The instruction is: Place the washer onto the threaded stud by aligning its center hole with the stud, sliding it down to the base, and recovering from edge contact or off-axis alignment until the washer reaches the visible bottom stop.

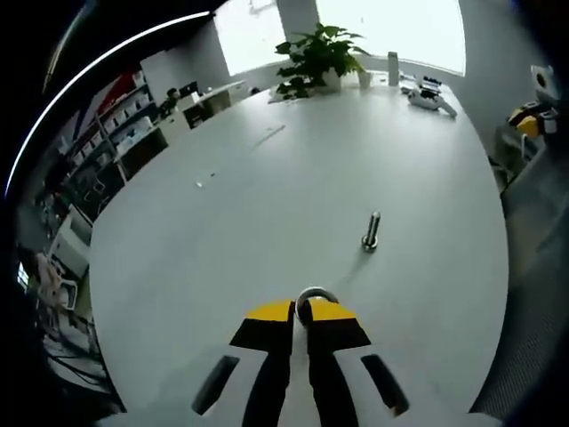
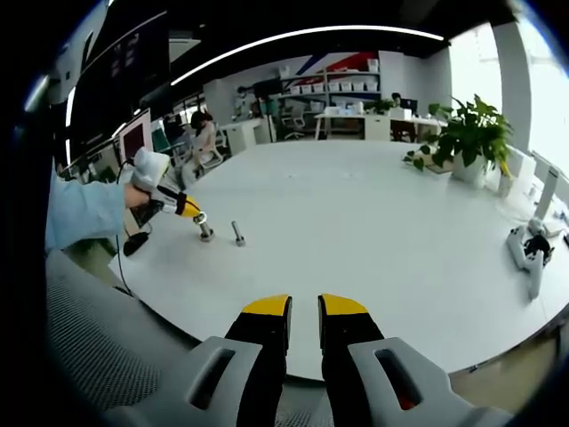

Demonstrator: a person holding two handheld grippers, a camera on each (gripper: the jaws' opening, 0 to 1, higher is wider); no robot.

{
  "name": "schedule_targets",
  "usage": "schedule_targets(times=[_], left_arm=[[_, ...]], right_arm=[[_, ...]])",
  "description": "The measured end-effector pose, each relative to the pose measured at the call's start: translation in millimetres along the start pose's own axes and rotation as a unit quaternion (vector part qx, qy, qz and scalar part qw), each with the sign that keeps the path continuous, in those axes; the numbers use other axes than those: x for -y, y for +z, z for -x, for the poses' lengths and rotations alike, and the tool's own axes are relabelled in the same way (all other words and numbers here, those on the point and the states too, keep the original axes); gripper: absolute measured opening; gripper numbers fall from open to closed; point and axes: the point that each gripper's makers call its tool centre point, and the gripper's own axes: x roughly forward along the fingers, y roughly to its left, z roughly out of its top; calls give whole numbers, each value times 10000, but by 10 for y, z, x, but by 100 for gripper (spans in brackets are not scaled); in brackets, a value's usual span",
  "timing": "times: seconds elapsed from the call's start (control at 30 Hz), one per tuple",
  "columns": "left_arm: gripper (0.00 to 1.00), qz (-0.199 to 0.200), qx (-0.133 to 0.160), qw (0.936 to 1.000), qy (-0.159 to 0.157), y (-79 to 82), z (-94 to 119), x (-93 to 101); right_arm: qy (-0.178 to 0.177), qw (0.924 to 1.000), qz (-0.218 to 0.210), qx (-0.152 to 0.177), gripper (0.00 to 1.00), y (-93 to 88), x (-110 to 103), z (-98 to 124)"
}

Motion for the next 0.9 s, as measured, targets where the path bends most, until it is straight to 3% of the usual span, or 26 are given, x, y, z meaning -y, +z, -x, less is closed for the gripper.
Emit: schedule_targets(times=[0.17,0.27,0.57,0.9], left_arm=[[3,-84,12,10000,0,6,-8,-4],[12,-423,53,9989,204,22,8,-71],[13,-240,95,9992,315,-17,24,-119],[8,-64,386,9980,497,136,134,-225]], right_arm=[[1,10000,-5,4,14,1,0,1],[-1,10000,-7,10,14,2,1,2],[8,10000,-5,3,14,8,-8,1],[-2,10000,-4,15,14,7,-2,5]])
